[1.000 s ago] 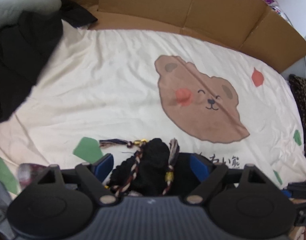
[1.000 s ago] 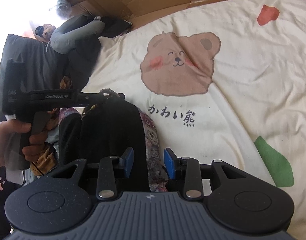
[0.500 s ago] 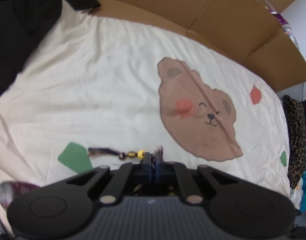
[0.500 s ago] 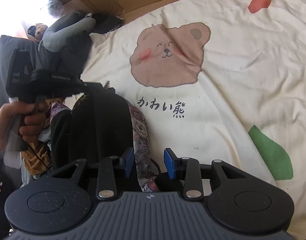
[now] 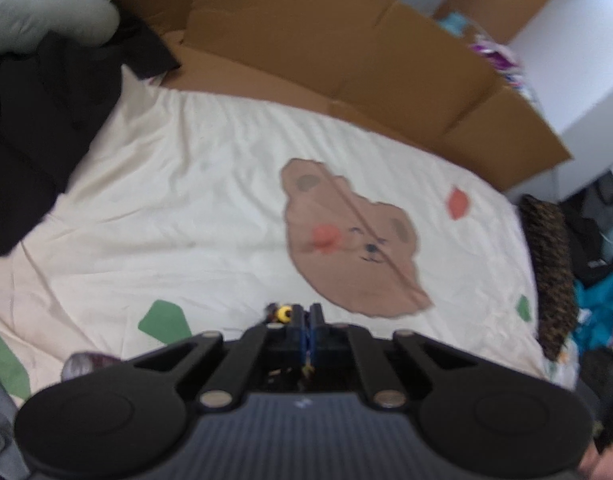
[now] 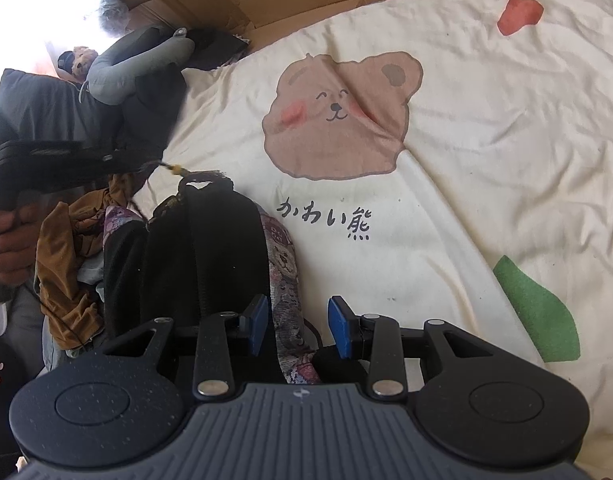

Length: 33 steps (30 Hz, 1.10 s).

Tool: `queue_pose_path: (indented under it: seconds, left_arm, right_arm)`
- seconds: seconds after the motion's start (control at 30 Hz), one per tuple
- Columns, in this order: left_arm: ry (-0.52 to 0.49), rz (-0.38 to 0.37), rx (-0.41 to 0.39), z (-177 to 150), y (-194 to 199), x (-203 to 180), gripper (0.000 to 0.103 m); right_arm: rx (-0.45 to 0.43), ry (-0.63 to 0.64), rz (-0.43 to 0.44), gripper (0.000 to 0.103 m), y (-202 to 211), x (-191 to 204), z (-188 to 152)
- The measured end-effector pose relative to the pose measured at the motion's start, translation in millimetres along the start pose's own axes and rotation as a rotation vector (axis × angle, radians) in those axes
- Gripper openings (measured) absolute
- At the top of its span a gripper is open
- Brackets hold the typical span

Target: Fold clothes

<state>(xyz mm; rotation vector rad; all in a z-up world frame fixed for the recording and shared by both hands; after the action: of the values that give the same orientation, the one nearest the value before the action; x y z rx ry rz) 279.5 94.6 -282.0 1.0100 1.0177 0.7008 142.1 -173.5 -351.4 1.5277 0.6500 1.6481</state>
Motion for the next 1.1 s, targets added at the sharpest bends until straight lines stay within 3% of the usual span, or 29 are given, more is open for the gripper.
queue_pose_path:
  seconds: [0.3, 0.47, 0.53, 0.6, 0.7, 0.87, 1.1]
  left_arm:
    - [-0.093, -0.058, 0.004, -59, 30, -12, 0.002]
    - [-0.156, -0.065, 0.113, -94, 23, -20, 0.002]
    - [-0.17, -0.062, 0.135, -103, 21, -21, 0.006]
    - [-0.172, -0.055, 0.132, -108, 20, -21, 0.02]
    - [-0.157, -0.041, 0.092, -101, 21, -18, 0.034]
    - [-0.166, 0.034, 0.052, -81, 12, -19, 0.035]
    - [-0.182, 0.05, 0.022, -57, -2, -27, 0.038]
  right_arm:
    - [-0.008, 0.028, -0.014, 0.04, 11, 12, -1]
    - [-0.011, 0.038, -0.021, 0.04, 13, 17, -2]
    - [-0.013, 0.036, -0.021, 0.04, 13, 17, 0]
    - [-0.013, 0.036, -0.022, 0.041, 12, 18, 1]
    - [-0.008, 0.04, -0.026, 0.04, 9, 18, 1]
    - [0.005, 0.041, -0.031, 0.04, 5, 18, -1]
    - [0.008, 0.036, -0.036, 0.041, 3, 13, -2]
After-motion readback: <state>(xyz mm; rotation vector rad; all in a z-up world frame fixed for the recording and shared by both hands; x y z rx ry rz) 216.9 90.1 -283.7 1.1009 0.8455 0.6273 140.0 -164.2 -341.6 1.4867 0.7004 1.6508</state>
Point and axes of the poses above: each gripper's, at about its wrist camera, not at the fingertips, and y roughly against the way its jaws point, x to its left, z to its top, the point moved 4 cm from there along -y, roughly the way its jaws point, and after that the axes turned 13 degrees about x, right-handed, at the moved point
